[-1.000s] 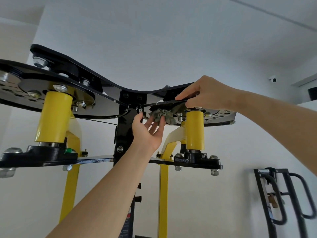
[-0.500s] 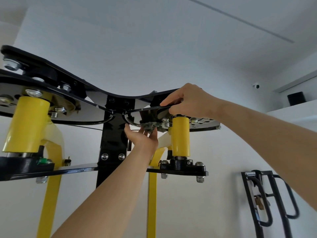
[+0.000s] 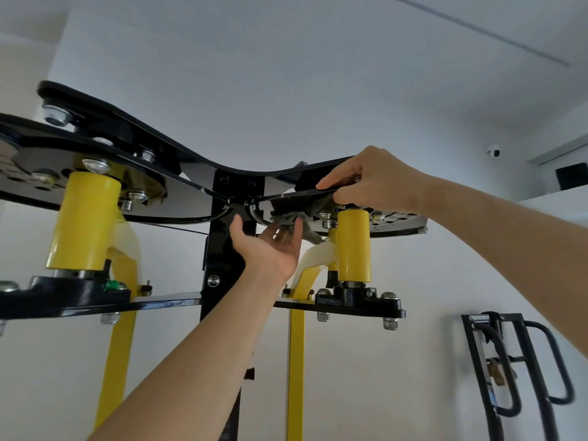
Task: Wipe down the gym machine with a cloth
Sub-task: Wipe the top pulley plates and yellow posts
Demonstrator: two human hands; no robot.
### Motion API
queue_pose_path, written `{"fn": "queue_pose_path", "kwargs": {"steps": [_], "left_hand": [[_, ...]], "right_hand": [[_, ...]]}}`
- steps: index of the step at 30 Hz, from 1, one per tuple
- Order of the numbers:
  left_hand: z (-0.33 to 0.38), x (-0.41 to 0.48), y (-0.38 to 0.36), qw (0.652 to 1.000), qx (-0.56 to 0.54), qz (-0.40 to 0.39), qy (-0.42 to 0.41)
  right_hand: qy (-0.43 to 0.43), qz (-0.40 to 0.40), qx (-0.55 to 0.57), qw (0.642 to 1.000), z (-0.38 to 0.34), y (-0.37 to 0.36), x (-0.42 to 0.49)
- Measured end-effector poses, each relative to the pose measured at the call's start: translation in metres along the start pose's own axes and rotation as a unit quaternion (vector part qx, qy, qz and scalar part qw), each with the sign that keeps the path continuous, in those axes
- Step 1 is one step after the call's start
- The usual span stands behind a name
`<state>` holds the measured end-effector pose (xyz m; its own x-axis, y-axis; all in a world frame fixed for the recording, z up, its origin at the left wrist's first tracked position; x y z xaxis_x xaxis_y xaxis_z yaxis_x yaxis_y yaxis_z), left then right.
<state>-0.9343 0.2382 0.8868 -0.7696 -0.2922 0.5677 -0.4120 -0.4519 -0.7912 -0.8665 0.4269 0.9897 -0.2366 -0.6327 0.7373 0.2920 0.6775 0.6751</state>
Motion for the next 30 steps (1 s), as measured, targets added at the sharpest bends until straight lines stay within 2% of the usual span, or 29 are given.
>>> {"fn": "queue_pose_path", "kwargs": {"steps": [8,17,25,30], "left_hand": [[0.027,-0.024,-0.007,0.999,0.004,-0.045,-0.015],[0.038,-0.033,-0.014,0.994,-0.027,-0.029,-0.107],[-0.002,-0.003,0.002,0.997,0.067,-0.028,-0.035],[-0.024,0.018,0.010,0.999,0.035,-0.006,0.002]], "right_hand": [[0.000,0.011,-0.013,1.000,0.001,-0.001,0.000],[-0.008,0.018,0.000,1.000,0.003,-0.001,0.000],[-0.011,0.011,0.002,1.000,0.002,-0.002,0.001],[-0.003,0.008,0.000,1.000,0.002,-0.001,-0.001]]}}
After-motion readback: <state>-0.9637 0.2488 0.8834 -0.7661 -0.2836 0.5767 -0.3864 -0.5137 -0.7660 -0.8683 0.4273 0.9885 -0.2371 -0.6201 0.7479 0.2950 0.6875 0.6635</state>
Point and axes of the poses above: each hand's wrist, its own x-axis towards the middle knuckle, its own y-axis out of the back of the hand, z = x × y, the point moved 7 cm from there along x, towards the middle knuckle, and after that the axes turned 6 degrees about -z, right-handed, at the moved point
